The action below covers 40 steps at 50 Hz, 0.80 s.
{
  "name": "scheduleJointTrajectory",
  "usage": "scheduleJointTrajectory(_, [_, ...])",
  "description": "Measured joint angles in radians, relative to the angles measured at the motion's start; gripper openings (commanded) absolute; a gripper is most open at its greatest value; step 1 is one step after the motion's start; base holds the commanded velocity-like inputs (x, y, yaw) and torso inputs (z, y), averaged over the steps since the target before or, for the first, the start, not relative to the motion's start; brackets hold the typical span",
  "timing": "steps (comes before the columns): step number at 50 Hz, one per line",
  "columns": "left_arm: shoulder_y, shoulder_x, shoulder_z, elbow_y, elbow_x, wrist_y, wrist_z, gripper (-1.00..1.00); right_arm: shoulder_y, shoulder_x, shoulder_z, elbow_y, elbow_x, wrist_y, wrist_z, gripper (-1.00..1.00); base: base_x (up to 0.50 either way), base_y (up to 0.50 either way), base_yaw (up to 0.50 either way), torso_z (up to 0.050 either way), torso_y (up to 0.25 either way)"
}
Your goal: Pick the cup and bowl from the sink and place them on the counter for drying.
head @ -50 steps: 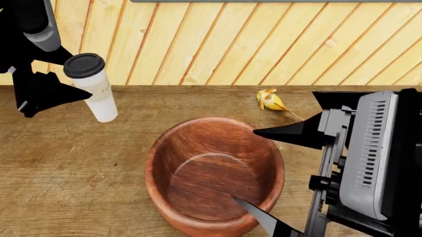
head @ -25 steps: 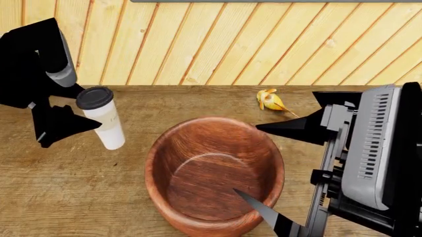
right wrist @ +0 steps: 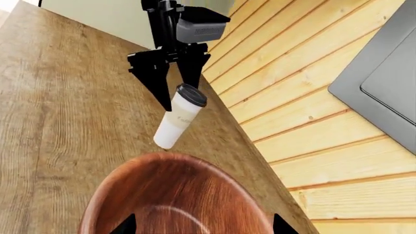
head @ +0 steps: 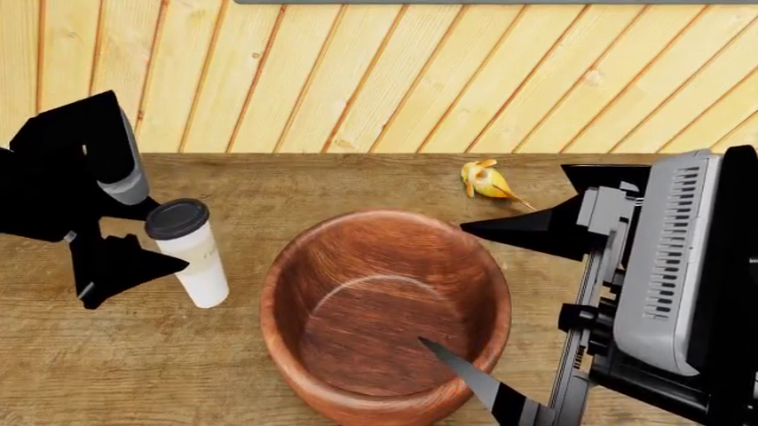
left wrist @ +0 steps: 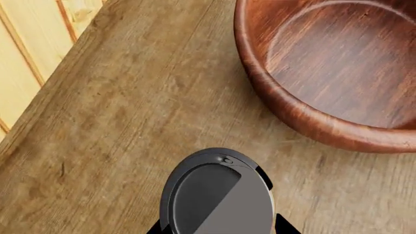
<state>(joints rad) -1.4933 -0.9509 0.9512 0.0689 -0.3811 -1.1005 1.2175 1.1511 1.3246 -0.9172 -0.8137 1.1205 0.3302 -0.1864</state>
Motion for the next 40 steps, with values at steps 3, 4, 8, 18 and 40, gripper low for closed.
scheduleJointTrajectory(3, [0.013,-0.006,-0.004,0.011,-0.009,-0.005,-0.007,-1.0,0.001,0.0,0.002,0.0,0.004,0.0,0.0,1.0,0.0,0.0,0.0,0.0,0.003])
scheduleJointTrajectory(4, [0.017,-0.008,-0.005,0.015,-0.012,-0.007,-0.01,-1.0,0.002,0.0,0.003,0.0,0.005,0.0,0.001,1.0,0.0,0.0,0.0,0.0,0.0])
scheduleJointTrajectory(8, [0.034,-0.013,-0.009,0.025,-0.022,-0.013,-0.018,-1.0,0.004,0.002,0.006,-0.002,0.011,0.0,0.001,1.0,0.0,0.0,0.0,0.0,0.0])
scheduleJointTrajectory(18, [0.073,-0.026,-0.02,0.05,-0.048,-0.026,-0.041,-1.0,0.008,0.001,0.012,-0.001,0.018,0.0,0.001,1.0,0.0,0.0,0.0,0.0,0.0])
scheduleJointTrajectory(40, [0.071,-0.055,0.055,0.087,-0.03,-0.048,-0.001,-1.0,-0.014,0.012,0.012,-0.007,0.014,-0.019,0.014,1.0,0.0,0.0,0.0,0.0,0.0])
